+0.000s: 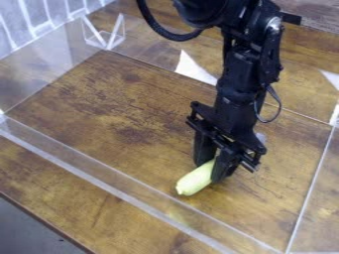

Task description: Move the green spoon to the left

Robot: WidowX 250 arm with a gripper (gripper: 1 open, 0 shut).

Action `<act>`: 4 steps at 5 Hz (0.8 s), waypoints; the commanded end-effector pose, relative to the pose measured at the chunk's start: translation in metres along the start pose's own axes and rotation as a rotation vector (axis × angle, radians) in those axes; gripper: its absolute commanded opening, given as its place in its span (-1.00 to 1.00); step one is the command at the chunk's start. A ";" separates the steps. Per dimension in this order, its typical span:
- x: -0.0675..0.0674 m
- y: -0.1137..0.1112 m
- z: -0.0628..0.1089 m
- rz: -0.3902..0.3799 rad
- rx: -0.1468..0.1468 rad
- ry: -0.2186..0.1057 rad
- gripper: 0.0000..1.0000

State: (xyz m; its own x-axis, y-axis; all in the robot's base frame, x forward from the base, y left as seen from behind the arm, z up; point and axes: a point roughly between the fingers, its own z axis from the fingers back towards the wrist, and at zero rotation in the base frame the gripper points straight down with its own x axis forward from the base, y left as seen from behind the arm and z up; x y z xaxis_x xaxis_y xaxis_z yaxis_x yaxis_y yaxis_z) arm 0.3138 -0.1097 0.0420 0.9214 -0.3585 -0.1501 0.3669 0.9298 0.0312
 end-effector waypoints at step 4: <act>-0.018 0.030 0.054 0.114 0.037 -0.134 -1.00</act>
State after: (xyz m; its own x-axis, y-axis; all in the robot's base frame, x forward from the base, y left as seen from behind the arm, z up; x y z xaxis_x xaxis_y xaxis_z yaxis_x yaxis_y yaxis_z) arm 0.3092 -0.0850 0.0672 0.9551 -0.2744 -0.1121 0.2834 0.9561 0.0741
